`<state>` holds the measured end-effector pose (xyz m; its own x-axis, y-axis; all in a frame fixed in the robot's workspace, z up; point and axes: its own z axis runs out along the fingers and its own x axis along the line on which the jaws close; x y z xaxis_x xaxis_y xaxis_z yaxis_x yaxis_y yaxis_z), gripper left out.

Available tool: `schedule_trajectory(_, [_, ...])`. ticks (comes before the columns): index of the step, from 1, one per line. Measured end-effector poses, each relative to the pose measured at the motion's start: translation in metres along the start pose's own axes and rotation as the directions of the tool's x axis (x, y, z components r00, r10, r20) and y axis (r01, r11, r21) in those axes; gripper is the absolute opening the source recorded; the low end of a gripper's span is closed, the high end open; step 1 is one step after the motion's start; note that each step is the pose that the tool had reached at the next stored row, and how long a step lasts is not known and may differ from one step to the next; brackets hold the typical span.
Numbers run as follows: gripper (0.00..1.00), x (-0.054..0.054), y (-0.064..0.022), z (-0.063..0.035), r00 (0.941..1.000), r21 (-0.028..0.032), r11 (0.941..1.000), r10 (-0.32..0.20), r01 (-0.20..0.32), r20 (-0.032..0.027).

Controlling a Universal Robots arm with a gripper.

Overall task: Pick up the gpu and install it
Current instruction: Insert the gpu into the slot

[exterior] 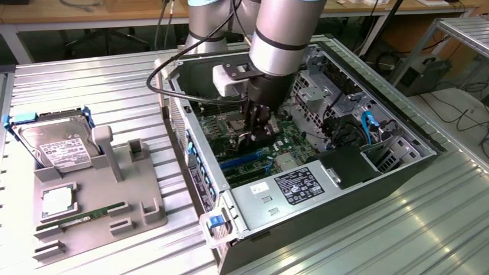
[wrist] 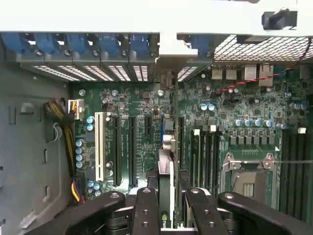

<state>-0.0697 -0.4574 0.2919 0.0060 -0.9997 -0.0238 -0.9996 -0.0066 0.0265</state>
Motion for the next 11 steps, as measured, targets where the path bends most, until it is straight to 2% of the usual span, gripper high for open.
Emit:
schedule_trajectory(1, [0.26, 0.0, 0.0009, 0.0131, 1.0, -0.0003, 1.0, -0.008, 0.008, -0.0062])
schedule_trajectory(2, [0.26, 0.0, 0.0009, 0.0172, 0.9997, -0.0007, 0.9999, -0.013, 0.013, -0.0186])
schedule_trajectory(5, [0.26, -0.002, 0.002, 0.0328, 0.9997, -0.0009, 0.9999, -0.016, 0.016, -0.0195])
schedule_trajectory(6, [0.26, -0.002, 0.0021, 0.0301, 0.9997, -0.0001, 0.9999, -0.016, 0.016, -0.0178])
schedule_trajectory(7, [0.26, -0.003, 0.0023, 0.0258, 0.9997, -0.0011, 0.9999, -0.016, 0.016, -0.0192])
schedule_trajectory(8, [0.26, -0.003, 0.0035, 0.0294, 0.9997, -0.0013, 0.9999, -0.016, 0.016, -0.0193])
schedule_trajectory(11, [0.26, -0.003, 0.0041, 0.0315, 0.9997, -0.0022, 0.9999, -0.012, 0.012, -0.02])
